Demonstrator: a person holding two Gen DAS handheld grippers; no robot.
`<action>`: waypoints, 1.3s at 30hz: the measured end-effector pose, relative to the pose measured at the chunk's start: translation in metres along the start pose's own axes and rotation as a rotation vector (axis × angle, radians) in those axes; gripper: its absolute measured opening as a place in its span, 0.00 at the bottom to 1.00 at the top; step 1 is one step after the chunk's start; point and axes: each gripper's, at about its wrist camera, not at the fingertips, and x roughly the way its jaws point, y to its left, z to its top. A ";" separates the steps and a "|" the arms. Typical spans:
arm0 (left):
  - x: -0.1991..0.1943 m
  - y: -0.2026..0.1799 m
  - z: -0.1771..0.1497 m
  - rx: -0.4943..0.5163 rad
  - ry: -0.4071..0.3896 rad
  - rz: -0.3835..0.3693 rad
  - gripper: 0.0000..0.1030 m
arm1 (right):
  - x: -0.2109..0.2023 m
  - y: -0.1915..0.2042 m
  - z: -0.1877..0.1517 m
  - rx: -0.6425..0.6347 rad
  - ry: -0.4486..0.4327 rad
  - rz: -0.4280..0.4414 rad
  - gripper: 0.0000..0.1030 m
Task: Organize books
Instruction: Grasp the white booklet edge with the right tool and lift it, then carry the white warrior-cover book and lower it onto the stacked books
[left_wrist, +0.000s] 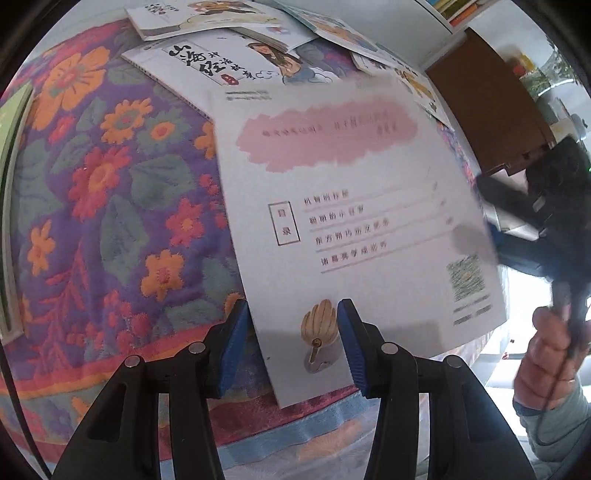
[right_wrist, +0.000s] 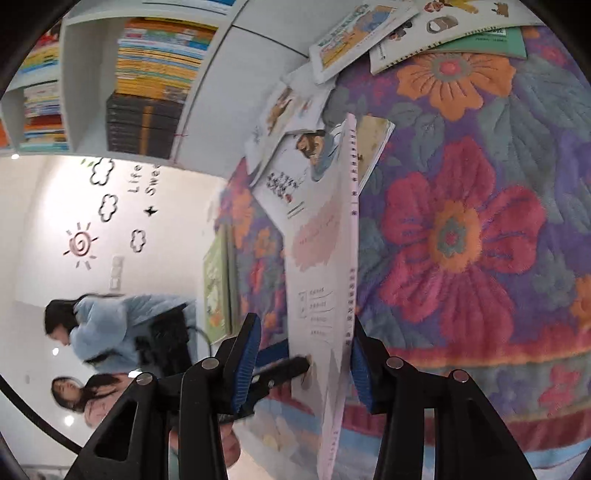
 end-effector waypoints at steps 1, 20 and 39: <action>-0.001 0.000 0.000 -0.003 -0.001 -0.011 0.44 | -0.002 0.006 0.002 0.004 -0.008 0.030 0.44; -0.201 0.107 -0.041 -0.271 -0.417 0.168 0.44 | 0.081 0.107 -0.041 -0.198 0.254 0.100 0.44; -0.078 0.133 -0.081 -0.405 -0.164 -0.009 0.46 | 0.146 0.084 -0.064 -0.479 0.200 -0.536 0.38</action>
